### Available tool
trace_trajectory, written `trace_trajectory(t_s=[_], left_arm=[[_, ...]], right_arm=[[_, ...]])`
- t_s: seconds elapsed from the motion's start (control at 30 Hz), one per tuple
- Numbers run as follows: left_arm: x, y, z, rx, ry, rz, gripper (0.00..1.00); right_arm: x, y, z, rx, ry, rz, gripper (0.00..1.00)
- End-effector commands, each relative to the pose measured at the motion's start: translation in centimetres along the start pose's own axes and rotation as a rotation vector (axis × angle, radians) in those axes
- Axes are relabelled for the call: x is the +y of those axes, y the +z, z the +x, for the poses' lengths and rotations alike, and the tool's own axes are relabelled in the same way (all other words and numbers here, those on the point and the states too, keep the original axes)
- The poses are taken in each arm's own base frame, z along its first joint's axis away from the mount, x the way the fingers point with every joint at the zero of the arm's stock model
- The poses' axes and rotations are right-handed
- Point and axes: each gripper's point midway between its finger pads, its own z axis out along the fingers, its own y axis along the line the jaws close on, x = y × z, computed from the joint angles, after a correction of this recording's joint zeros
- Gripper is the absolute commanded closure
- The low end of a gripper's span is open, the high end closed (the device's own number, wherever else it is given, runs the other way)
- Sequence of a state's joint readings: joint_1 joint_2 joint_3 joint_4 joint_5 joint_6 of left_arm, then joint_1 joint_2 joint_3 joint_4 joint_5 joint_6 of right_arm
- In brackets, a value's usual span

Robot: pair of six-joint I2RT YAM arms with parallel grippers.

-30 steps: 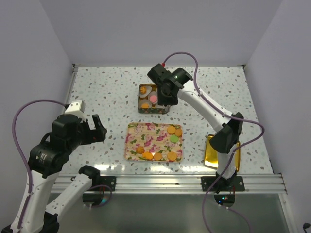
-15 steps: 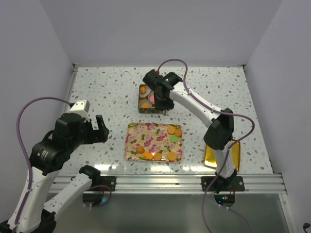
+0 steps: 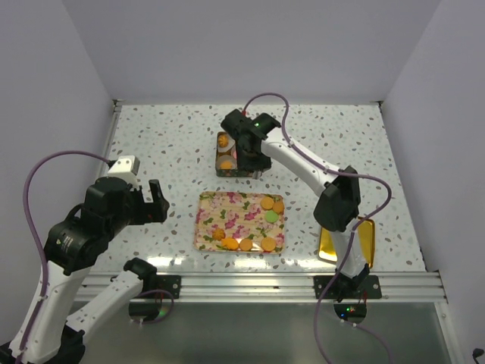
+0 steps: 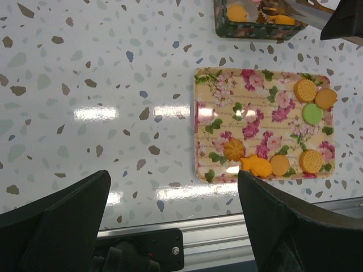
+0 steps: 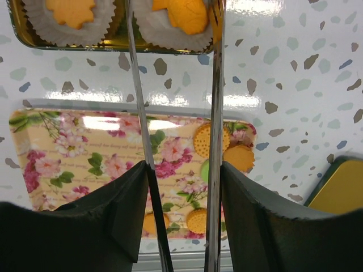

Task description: Pack the cookies

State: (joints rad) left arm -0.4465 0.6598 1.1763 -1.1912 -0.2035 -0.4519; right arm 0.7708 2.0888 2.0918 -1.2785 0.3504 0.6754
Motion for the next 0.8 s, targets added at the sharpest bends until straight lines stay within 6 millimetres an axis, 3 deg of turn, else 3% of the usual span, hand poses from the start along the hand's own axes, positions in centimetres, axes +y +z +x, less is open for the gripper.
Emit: trace_trajectory(t_s=[0.0, 0.23, 0.4, 0.53, 0.6, 0.77], left_arm=[[-0.2, -0.7, -1.6, -0.057, 0.017, 0.006, 0.00], [-0.2, -0.6, -1.6, -0.055, 0.012, 0.005, 0.00], [-0.1, -0.5, -1.5, -0.055, 0.003, 0.000, 0.00], [-0.1, -0.3, -1.5, -0.049, 0.000, -0.004, 0.00], [-0.2, -0.3, -1.5, -0.045, -0.004, -0.004, 0.00], [-0.3, 0.0, -1.0, -0.030, -0.023, 0.000, 0.00]], right_arm=[[0.0, -1.3, -2.9, -0.101, 0.038, -0.020, 0.44], [-1.0, -4.9, -5.1, -0.194, 0.083, -0.048, 0.44], [-4.3, -8.6, -6.5, -0.284, 0.156, -0.035, 0.43], [-7.2, -8.1, -5.9, -0.304, 0.209, 0.015, 0.41], [-9.0, -7.0, -4.9, -0.274, 0.231, 0.044, 0.41], [-10.8, -3.1, -2.5, -0.198, 0.261, 0.067, 0.41]])
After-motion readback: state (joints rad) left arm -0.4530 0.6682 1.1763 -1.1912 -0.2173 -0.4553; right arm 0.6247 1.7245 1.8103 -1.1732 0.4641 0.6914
